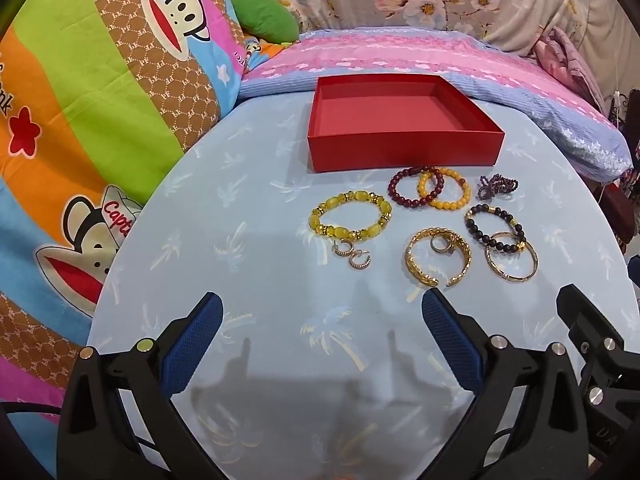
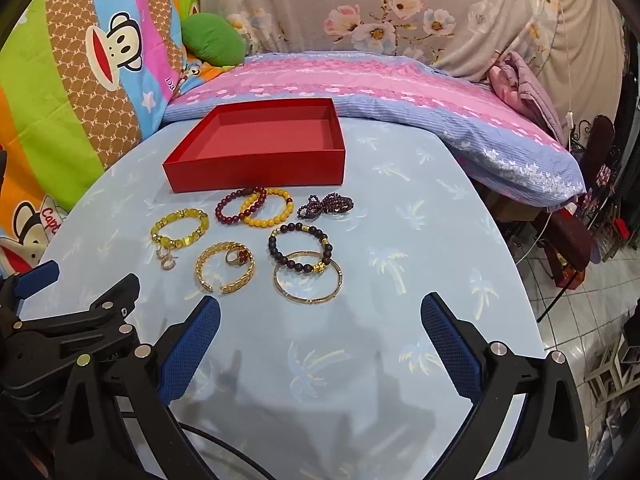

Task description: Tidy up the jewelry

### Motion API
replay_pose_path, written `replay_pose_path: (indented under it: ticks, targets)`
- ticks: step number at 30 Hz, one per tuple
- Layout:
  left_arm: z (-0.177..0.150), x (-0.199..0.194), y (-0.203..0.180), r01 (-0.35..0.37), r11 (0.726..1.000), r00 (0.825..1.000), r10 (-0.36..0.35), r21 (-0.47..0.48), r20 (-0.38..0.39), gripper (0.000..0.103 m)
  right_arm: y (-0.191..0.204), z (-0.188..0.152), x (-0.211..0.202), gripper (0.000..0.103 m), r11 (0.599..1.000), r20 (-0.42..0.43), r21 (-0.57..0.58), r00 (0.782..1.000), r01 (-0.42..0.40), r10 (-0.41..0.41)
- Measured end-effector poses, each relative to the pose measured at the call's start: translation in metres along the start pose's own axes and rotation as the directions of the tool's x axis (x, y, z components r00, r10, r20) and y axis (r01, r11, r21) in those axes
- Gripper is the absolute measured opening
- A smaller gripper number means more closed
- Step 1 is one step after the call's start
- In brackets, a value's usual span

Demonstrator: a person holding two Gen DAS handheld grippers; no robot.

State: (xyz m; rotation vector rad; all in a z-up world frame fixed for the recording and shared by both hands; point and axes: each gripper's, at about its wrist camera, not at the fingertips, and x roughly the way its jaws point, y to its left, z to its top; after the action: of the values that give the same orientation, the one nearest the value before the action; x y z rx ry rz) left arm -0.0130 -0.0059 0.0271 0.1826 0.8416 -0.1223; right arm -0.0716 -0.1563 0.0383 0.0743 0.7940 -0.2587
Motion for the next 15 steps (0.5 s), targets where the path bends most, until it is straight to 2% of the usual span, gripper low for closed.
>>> replay_pose_path:
  ticks: [15]
  targets:
    - [-0.0010, 0.0028, 0.0080, 0.001, 1.000, 1.000, -0.001, -0.019, -0.002, 0.095, 0.0058, 0.0033, 0.0018, 0.097, 1.000, -0.001, -0.011, 1.000, -0.004, 0.004]
